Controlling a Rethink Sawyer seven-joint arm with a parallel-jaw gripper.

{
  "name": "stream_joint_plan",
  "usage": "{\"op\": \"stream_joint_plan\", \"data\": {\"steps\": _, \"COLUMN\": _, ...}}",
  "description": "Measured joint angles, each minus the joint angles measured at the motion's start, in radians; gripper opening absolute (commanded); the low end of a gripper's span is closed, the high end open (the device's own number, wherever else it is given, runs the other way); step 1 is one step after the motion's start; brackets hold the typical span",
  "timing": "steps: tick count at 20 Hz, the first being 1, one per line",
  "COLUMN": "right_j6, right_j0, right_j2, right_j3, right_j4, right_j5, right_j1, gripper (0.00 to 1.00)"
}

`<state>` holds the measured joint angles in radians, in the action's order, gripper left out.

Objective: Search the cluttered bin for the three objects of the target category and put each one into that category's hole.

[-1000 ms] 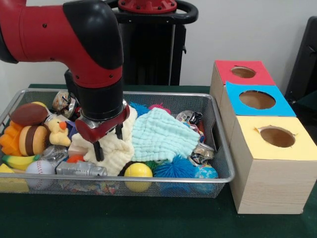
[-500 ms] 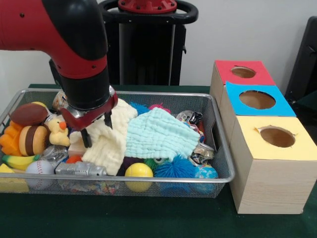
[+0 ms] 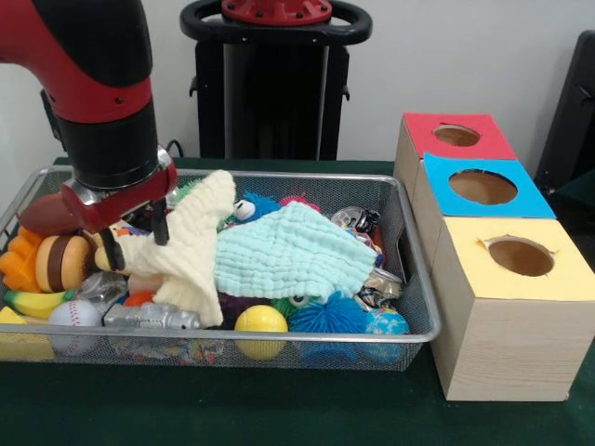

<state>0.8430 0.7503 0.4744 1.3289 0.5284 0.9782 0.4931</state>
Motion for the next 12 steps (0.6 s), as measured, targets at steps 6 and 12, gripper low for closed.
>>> {"op": "stream_joint_plan", "data": {"steps": 6, "right_j6": 0.0, "right_j0": 0.011, "right_j2": 0.0, "right_j3": -0.011, "right_j4": 0.0, "right_j5": 0.0, "right_j1": 0.016, "gripper": 1.0}}
{"op": "stream_joint_plan", "data": {"steps": 12, "right_j6": 0.0, "right_j0": 0.008, "right_j2": 0.0, "right_j3": -0.011, "right_j4": 0.0, "right_j5": 0.0, "right_j1": 0.026, "gripper": 1.0}}
